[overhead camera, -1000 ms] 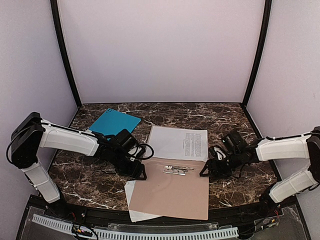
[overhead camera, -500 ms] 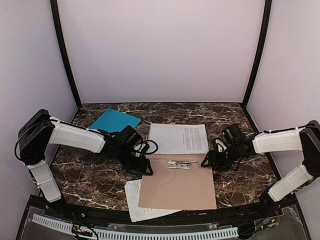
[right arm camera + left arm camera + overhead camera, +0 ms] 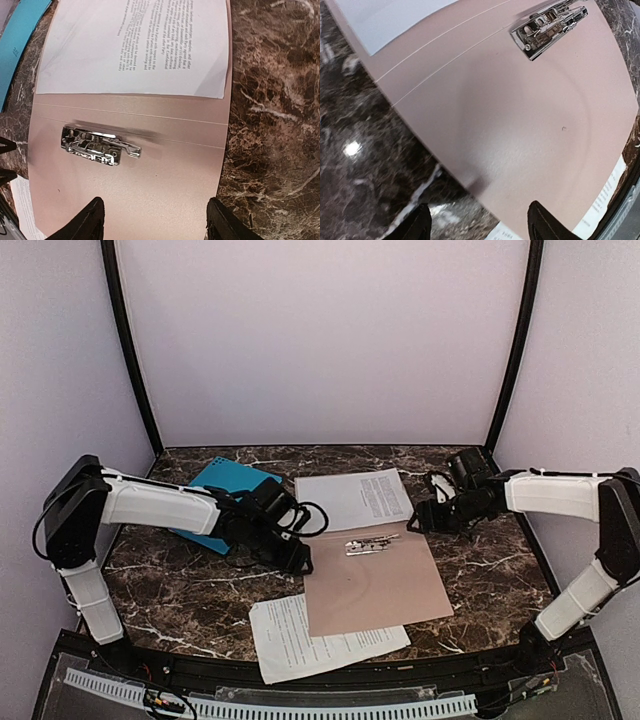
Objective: Put the files into the folder
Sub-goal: Move the folder with some files to the center of the board, then pick up the file from the center of the board.
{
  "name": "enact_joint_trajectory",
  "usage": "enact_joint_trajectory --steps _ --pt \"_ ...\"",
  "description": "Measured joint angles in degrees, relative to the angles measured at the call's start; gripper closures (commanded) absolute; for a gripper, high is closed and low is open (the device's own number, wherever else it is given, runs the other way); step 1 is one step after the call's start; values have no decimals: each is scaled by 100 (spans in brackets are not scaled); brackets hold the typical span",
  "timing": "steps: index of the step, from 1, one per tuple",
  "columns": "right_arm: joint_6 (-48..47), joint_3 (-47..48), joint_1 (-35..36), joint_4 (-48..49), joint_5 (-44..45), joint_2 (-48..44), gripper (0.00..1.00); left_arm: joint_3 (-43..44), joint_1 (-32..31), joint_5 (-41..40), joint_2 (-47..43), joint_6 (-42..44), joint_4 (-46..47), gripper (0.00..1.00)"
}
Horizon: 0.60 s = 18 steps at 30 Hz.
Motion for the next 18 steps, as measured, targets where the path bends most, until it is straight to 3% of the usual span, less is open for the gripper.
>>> enact_joint_trajectory --steps 5,9,18 --pt "-271 -55 439 15 205 -514 32 -546 -4 -739 -1110 254 -730 33" --pt "-341 -155 732 42 227 -682 32 -973 0 -855 -1733 267 -1353 35" --pt "-337 -229 1064 315 181 -391 34 -1565 -4 -752 -1908 264 -2264 42"
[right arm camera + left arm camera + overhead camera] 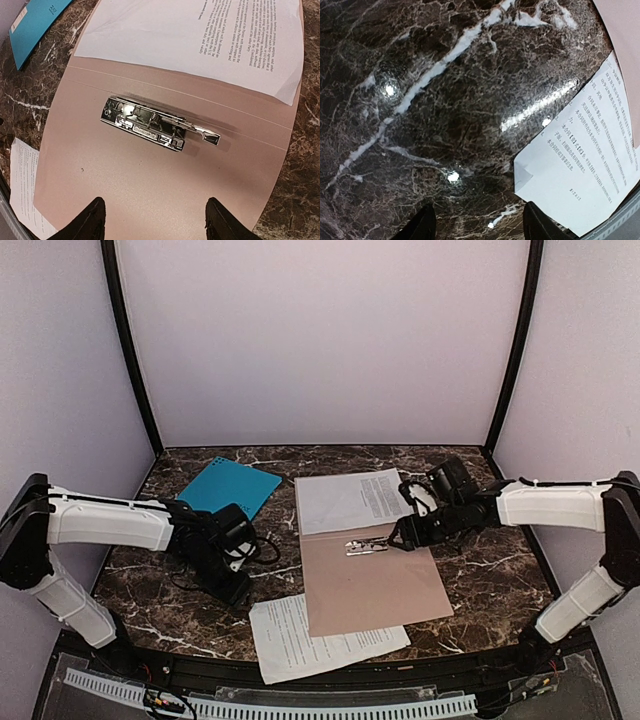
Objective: Put the files into the folder
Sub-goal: Pick up the file from the center of the board.
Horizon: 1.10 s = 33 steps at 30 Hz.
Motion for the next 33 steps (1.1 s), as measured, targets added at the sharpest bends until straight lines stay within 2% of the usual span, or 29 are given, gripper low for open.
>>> enact_joint_trajectory --steps 10,14,27,33 --pt "0 -20 79 129 -11 313 35 -42 -50 531 186 46 269 44" --pt "2 -76 79 179 -20 348 35 -42 -149 590 227 48 389 49" --pt "24 -210 79 240 -96 374 36 378 -713 -61 870 -7 356 76" --pt "28 -245 83 262 -133 376 36 382 -796 -201 887 -90 354 97"
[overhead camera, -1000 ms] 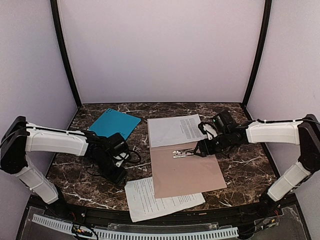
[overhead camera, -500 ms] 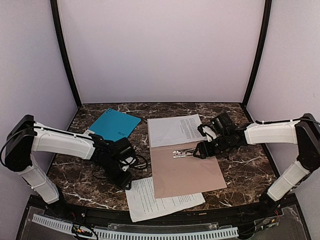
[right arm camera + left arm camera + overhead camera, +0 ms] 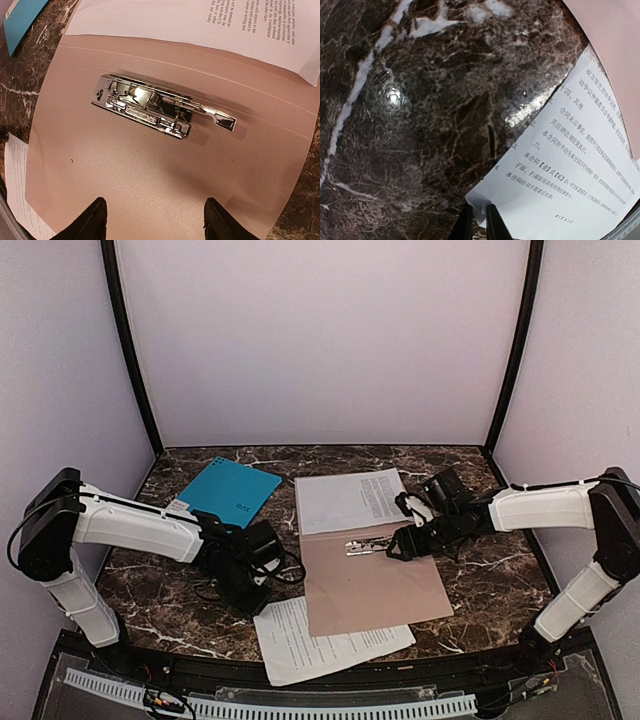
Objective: Put the files into the folder
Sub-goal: Pick up the file from the center of the board.
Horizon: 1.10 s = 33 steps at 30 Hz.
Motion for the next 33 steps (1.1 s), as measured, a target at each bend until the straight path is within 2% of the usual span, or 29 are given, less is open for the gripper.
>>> enact_joint_trajectory --steps 7,14,21,28,33 --pt "0 0 44 11 -28 44 36 31 -17 -258 4 -35 -81 99" --pt "0 0 59 15 -37 44 36 282 -37 -1058 -44 72 -782 99" --pt "-17 44 92 15 -116 48 36 1241 -37 -2369 -459 94 -1958 99" --pt "-136 352 254 42 -339 203 36 2409 -33 -4026 -708 31 -3296 99" --pt "-212 651 433 48 -459 444 36 3220 4 -4579 -846 164 -3755 99"
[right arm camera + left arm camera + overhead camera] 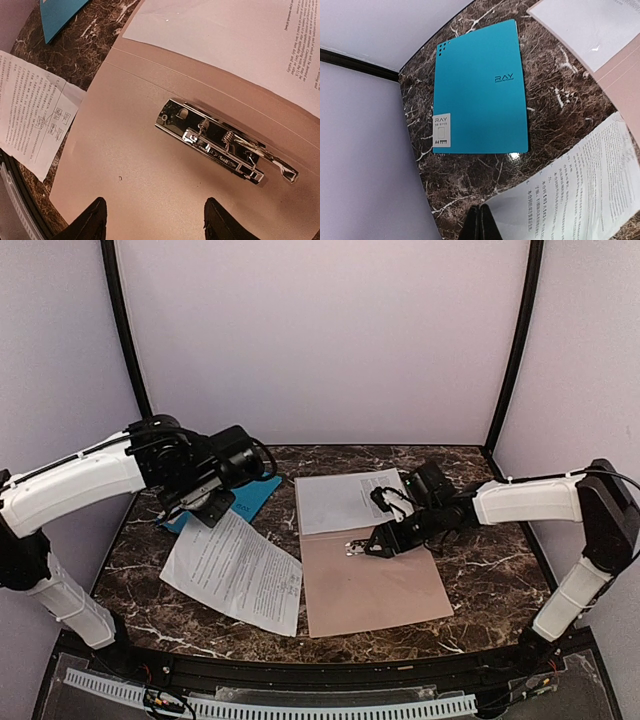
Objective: Put the files into the folder
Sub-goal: Pick up the file from the center of the board, then place the file on the spring clip of the folder.
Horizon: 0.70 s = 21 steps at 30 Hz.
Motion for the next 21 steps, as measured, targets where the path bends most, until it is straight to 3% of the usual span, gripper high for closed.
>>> enact_joint_trajectory --steps 4,10,15,21 --pt "-9 195 79 13 -46 125 36 422 -2 553 -553 407 337 99" --pt "4 356 81 48 -66 133 34 804 -2 2144 -1316 931 1397 99" --pt "105 282 31 103 -24 -133 32 1023 -2 2997 -1036 1049 2096 99" --pt "195 -166 -389 -13 140 -1156 31 769 -2 3237 -457 955 2498 99"
